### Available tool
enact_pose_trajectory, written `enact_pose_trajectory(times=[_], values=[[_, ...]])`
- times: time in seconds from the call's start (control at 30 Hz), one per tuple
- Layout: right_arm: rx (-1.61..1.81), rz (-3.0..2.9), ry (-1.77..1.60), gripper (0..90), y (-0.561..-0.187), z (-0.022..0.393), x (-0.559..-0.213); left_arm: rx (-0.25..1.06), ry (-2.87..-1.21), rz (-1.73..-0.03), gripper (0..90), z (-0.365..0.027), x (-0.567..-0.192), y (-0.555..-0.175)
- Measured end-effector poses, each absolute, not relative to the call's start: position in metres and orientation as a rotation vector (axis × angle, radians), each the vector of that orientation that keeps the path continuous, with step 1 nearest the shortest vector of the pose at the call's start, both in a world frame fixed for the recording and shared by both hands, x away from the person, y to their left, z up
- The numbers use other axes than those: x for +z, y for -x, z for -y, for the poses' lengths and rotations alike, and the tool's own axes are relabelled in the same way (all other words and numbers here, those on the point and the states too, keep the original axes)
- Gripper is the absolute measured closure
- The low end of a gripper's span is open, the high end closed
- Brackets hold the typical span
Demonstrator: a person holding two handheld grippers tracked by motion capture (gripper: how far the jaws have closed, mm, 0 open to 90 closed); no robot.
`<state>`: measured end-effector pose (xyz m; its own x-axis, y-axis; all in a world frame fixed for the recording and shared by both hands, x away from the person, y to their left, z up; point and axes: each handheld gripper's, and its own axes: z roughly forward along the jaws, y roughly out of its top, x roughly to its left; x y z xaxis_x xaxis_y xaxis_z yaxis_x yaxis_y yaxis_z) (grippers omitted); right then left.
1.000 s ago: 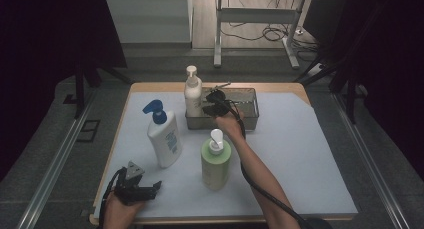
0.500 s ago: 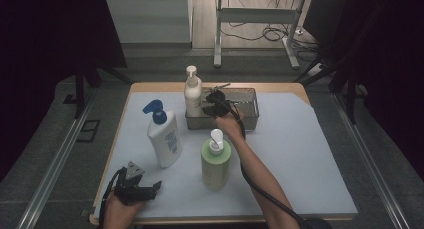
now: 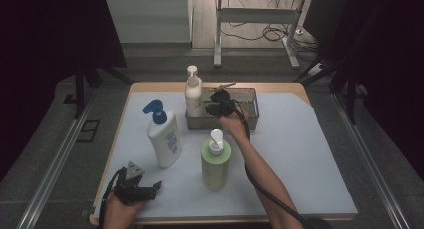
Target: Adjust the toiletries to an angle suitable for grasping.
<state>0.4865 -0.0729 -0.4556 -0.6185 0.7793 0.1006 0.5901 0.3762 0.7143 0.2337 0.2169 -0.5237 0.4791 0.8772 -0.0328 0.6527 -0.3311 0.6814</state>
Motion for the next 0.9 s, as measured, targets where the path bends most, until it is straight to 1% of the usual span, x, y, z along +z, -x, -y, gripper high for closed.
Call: enact_pose_trajectory(times=[0.07, 0.1, 0.13, 0.17, 0.2, 0.23, 0.27, 0.37, 0.53, 0.9], values=[[1.080, -2.389, -1.200, 70.1, -0.485, 0.075, -0.454, 0.457, -2.093, -1.259, 12.3, -0.217, -0.524, -0.234], [1.080, -2.389, -1.200, 70.1, -0.485, 0.075, -0.454, 0.457, -2.093, -1.259, 12.3, -0.217, -0.524, -0.234], [1.089, -2.389, -1.185, 66.5, -0.482, 0.076, -0.452, 0.457, -2.093, -1.259, 12.3, -0.217, -0.524, -0.234], [1.089, -2.389, -1.185, 66.5, -0.482, 0.076, -0.452, 0.457, -2.093, -1.259, 12.3, -0.217, -0.524, -0.234], [1.100, -2.389, -1.170, 60.9, -0.480, 0.078, -0.450, 0.457, -2.094, -1.259, 12.3, -0.217, -0.524, -0.234], [1.100, -2.389, -1.170, 60.9, -0.480, 0.078, -0.450, 0.458, -2.093, -1.259, 12.3, -0.217, -0.524, -0.234], [1.111, -2.393, -1.163, 56.7, -0.479, 0.079, -0.448, 0.458, -2.093, -1.259, 12.3, -0.217, -0.524, -0.234], [1.134, -2.402, -1.145, 51.2, -0.476, 0.081, -0.444, 0.457, -2.092, -1.259, 12.3, -0.217, -0.524, -0.234], [1.156, -2.410, -1.126, 46.4, -0.471, 0.083, -0.438, 0.457, -2.093, -1.259, 12.3, -0.217, -0.524, -0.234], [1.149, -2.427, -1.059, 41.2, -0.458, 0.088, -0.428, 0.456, -2.092, -1.260, 12.3, -0.217, -0.524, -0.234]])
